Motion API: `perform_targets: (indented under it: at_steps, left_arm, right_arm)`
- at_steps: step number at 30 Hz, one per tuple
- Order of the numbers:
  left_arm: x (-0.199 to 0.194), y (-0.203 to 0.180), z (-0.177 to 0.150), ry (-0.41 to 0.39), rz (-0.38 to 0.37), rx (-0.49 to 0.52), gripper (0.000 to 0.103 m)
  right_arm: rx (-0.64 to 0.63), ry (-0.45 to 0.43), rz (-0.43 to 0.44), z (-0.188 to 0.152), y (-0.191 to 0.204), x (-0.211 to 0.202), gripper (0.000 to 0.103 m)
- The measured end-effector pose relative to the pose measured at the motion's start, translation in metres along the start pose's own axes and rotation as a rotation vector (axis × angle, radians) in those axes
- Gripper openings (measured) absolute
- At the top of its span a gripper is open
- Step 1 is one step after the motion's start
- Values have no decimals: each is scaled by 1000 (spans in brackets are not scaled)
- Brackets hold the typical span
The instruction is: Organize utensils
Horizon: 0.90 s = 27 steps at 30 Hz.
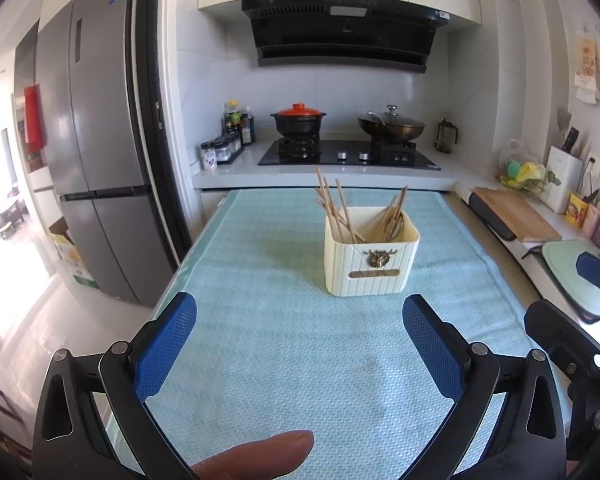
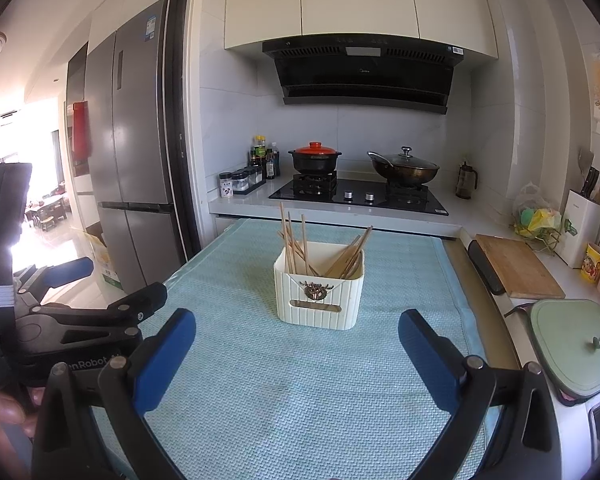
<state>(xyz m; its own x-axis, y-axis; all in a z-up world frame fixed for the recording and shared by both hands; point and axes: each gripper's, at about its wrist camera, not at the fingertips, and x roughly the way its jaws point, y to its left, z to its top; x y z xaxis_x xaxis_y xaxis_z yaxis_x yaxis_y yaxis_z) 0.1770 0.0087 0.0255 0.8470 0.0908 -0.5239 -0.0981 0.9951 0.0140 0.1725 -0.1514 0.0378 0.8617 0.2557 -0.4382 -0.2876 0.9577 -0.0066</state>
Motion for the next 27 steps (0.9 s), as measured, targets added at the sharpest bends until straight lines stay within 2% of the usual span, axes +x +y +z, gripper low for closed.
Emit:
perform_targets:
  at_steps: [27]
  left_arm:
    - [-7, -4, 0, -10, -7, 0, 103]
  right_arm:
    - [-6, -2, 1, 2, 1, -3, 103]
